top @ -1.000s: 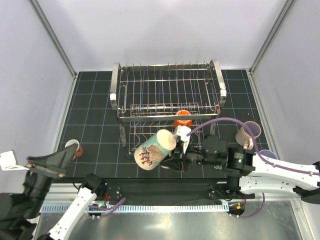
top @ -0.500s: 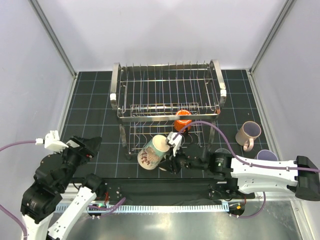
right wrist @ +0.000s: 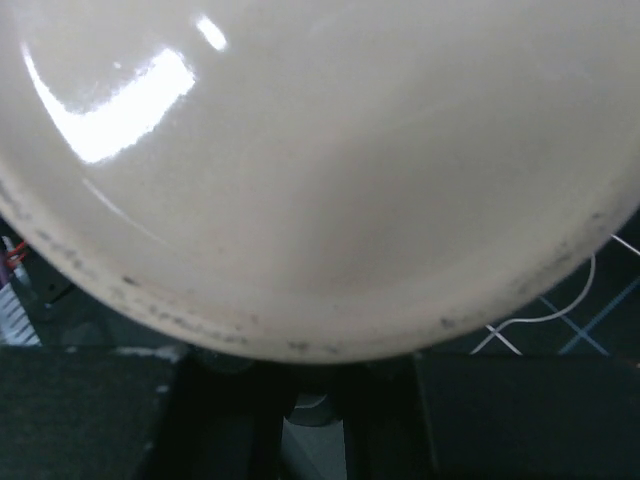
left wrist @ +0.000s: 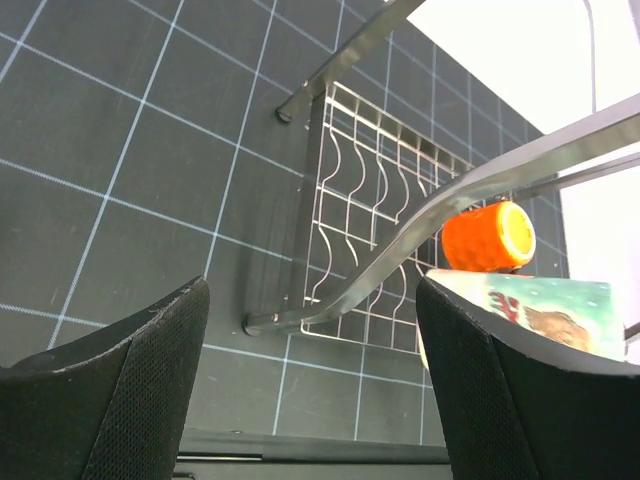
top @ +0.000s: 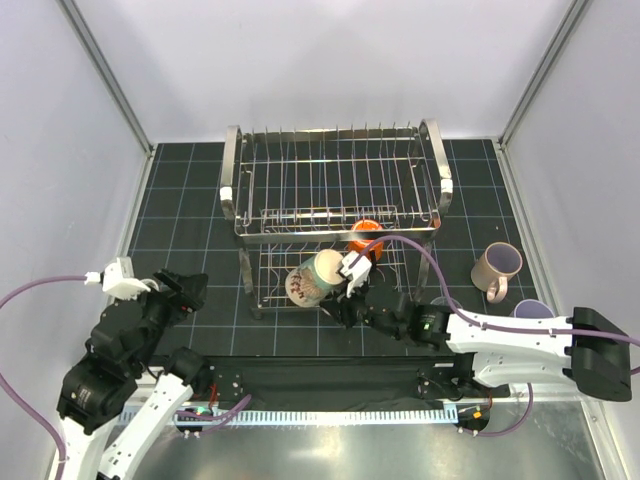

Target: Load the cups into the dish rack

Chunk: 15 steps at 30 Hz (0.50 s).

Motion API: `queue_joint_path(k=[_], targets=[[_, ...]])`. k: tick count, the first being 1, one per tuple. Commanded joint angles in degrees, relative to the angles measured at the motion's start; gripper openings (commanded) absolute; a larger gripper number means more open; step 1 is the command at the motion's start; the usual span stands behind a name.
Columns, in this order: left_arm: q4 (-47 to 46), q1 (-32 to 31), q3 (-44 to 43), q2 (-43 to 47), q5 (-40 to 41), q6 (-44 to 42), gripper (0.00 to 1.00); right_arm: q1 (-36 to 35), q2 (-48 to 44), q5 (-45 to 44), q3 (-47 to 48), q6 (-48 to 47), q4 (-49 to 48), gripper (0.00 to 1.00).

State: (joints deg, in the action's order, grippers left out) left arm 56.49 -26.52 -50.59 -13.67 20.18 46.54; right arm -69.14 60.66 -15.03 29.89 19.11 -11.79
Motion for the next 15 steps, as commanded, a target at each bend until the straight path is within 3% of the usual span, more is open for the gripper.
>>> queue_joint_path(k=[1, 15], targets=[[-1.38, -0.11, -0.12, 2.15, 0.39, 0.21, 0.82, 1.20, -1.08, -7.82, -0.09, -2.06, -12.91, 0.04], [-0.33, -0.20, -1.97, 3.13, -3.93, 2.76, 0.81, 7.97, 2.62, -11.16, -1.59, -2.59, -12.73, 0.04]])
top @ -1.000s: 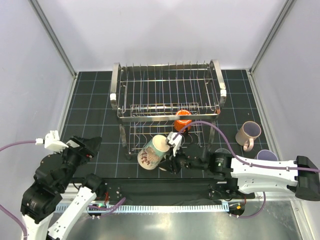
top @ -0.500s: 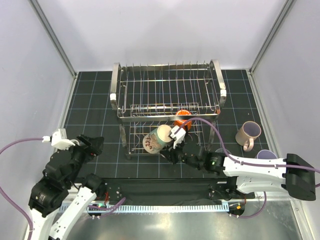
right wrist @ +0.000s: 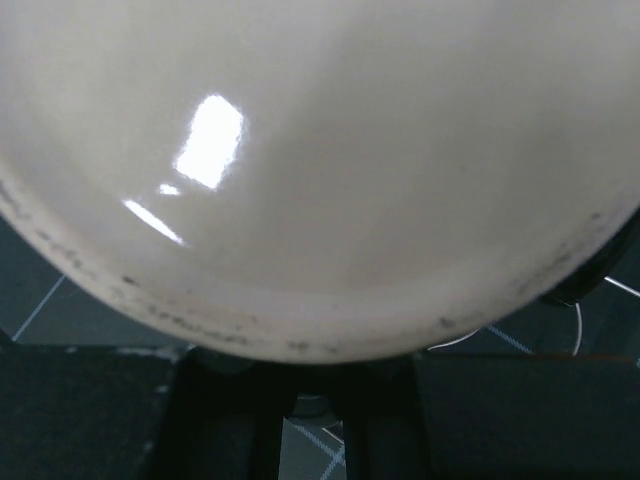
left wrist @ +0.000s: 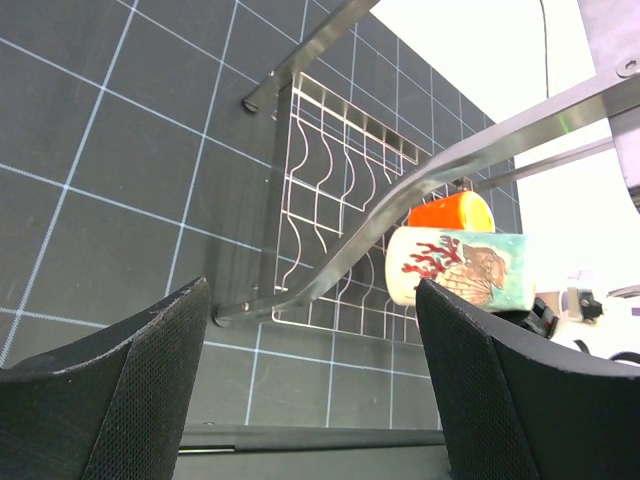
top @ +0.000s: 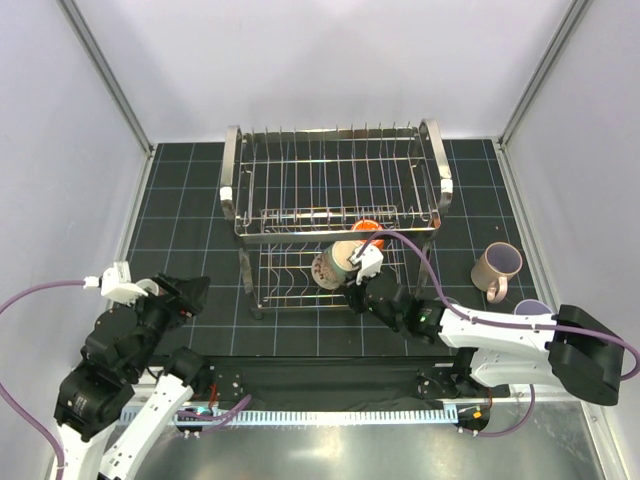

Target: Load the cups into the dish rack

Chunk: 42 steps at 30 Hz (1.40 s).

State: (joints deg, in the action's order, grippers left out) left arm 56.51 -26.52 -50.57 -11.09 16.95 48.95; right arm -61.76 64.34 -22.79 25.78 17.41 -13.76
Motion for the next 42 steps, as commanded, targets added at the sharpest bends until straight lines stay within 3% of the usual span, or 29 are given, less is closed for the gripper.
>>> queue_joint_path(k=[1, 22, 34, 42], targets=[[-0.09, -0.20, -2.17, 0.72, -0.69, 0.45, 0.82, 0.76, -0.97, -3.58, 2.61, -0.97, -10.41, 0.04], [1.41, -0.20, -2.70, 2.22, -1.83, 2.29, 0.82, 6.47, 1.14, -9.56, 4.28, 0.26, -3.56, 0.04], [1.41, -0.11, -2.52, 2.22, -2.10, 2.73, 0.82, 8.06, 3.78, -7.36, 6.12, -1.50, -1.27, 0.04], [1.15, -0.19, -2.17, 2.13, -2.36, 2.99, 0.82, 8.06, 3.60, -6.57, 5.33, -1.06, -0.92, 0.19]])
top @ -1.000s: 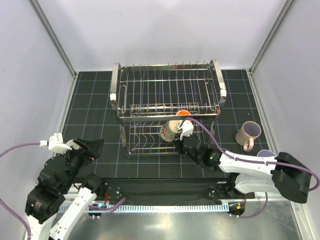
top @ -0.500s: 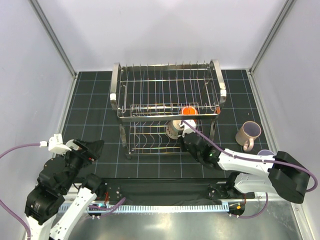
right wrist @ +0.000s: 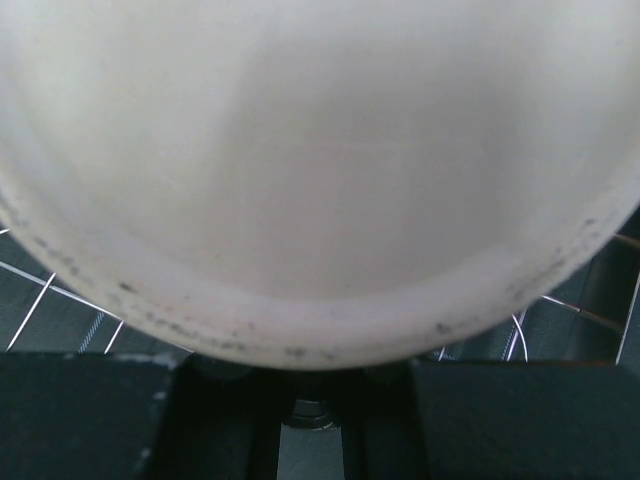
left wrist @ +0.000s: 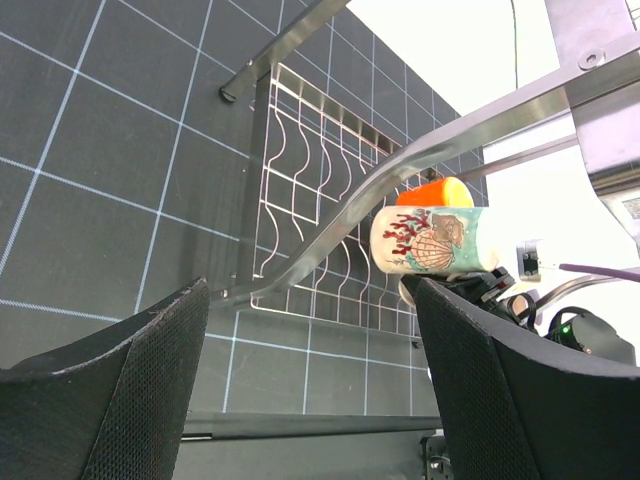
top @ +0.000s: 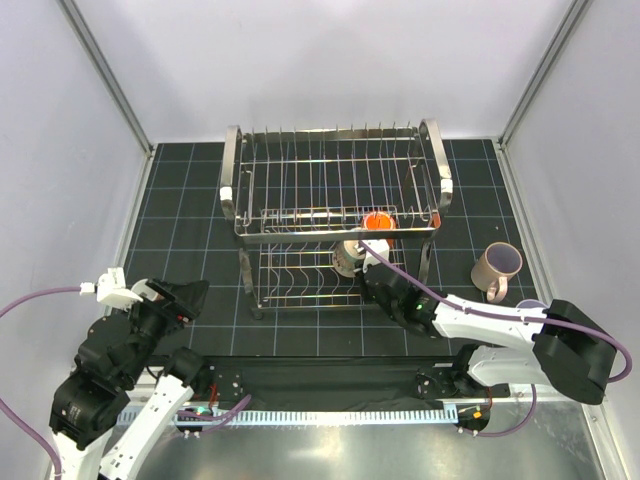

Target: Load the cups into the dish rack

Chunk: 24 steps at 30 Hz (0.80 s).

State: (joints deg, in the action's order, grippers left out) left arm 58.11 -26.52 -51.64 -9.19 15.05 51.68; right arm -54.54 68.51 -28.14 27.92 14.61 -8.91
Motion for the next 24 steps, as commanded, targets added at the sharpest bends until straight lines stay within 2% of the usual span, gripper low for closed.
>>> queue_joint_path(k=[1, 2, 4, 9, 16, 24], targets=[[-0.36, -0.11, -1.18, 0.23, -0.55, 0.35, 0.81, 0.84, -0.48, -1.30, 3.10, 1.82, -5.68, 0.20], [-0.36, -0.19, -1.10, 0.23, -0.63, 0.44, 0.81, 0.84, -0.48, -1.22, 3.19, 1.82, -5.68, 0.22], [-0.36, -0.19, -1.01, 0.23, -0.63, 0.44, 0.81, 0.93, -0.48, -1.21, 3.19, 2.00, -5.51, 0.32], [-0.27, -0.11, -0.83, 0.31, -0.63, 0.61, 0.82, 0.84, -0.66, -0.78, 3.02, 2.00, -5.51, 0.43], [-0.01, -0.20, -0.66, 0.49, -0.37, 0.61, 0.82, 0.75, -2.06, 1.86, 2.31, 2.09, -4.98, 0.47], [0.96, -0.19, 0.22, 0.14, 0.95, 0.35, 0.82, -0.04, -10.13, 5.64, -1.38, 2.96, -2.17, 0.58]])
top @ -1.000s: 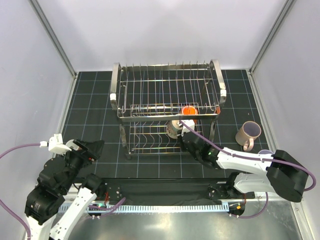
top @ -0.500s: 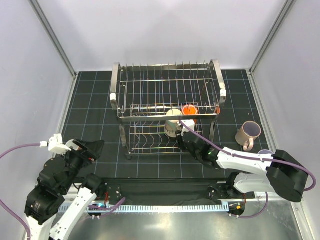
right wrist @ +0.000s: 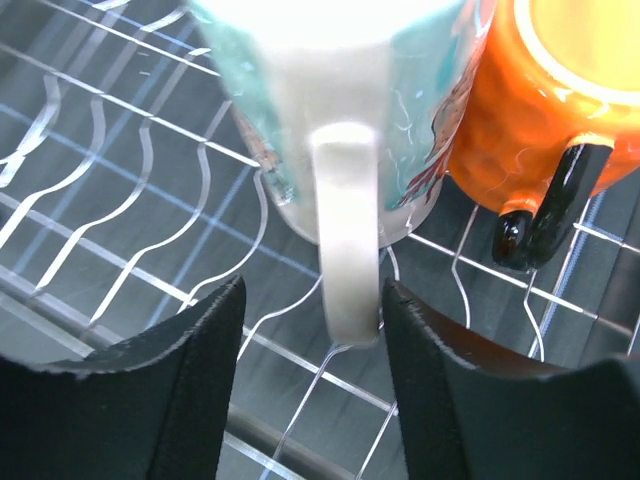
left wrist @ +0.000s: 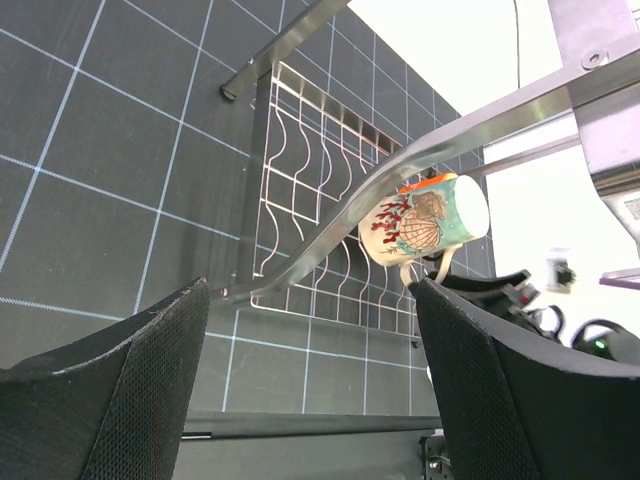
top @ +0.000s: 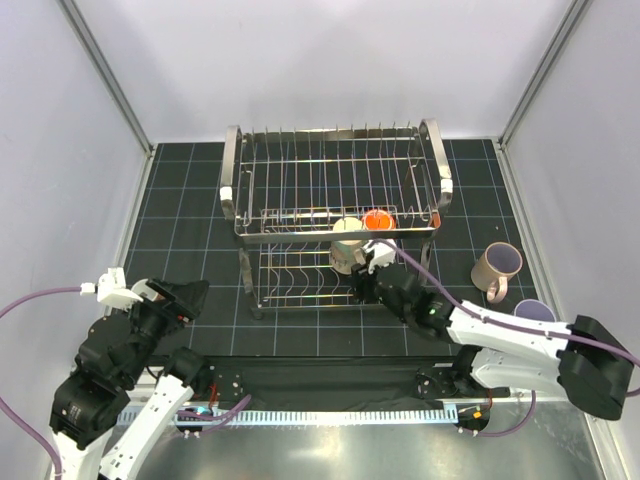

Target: Load the cups into the dish rack

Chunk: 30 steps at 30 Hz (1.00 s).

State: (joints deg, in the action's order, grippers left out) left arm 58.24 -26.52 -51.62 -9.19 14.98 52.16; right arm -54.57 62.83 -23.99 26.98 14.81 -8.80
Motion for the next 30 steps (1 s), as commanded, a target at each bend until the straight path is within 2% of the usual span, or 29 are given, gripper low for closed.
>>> queue_joint_path(k=[1, 10, 16, 22, 30], targets=[[0.82, -0.11, 0.63, 0.05, 0.93, -0.13, 0.82, -0.19, -5.34, 2.36, -0.87, 2.86, -1.93, 0.59], [3.45, -0.19, 2.57, -2.49, 3.47, 3.47, 0.82, -3.09, -14.65, 5.97, -4.22, 6.02, 4.66, 0.63], [6.36, -0.11, 2.31, -9.35, 5.93, 5.50, 0.84, -7.48, -18.35, 9.31, -4.75, 8.83, 9.32, 0.64], [8.55, -0.11, -1.81, -20.22, 8.74, 4.00, 0.86, -13.18, -23.01, 9.15, -4.04, 10.94, 14.94, 0.64], [10.67, -0.11, -8.94, -27.45, 17.71, 2.68, 0.88, -17.42, -31.87, 6.58, -4.74, 13.40, 20.31, 0.64]])
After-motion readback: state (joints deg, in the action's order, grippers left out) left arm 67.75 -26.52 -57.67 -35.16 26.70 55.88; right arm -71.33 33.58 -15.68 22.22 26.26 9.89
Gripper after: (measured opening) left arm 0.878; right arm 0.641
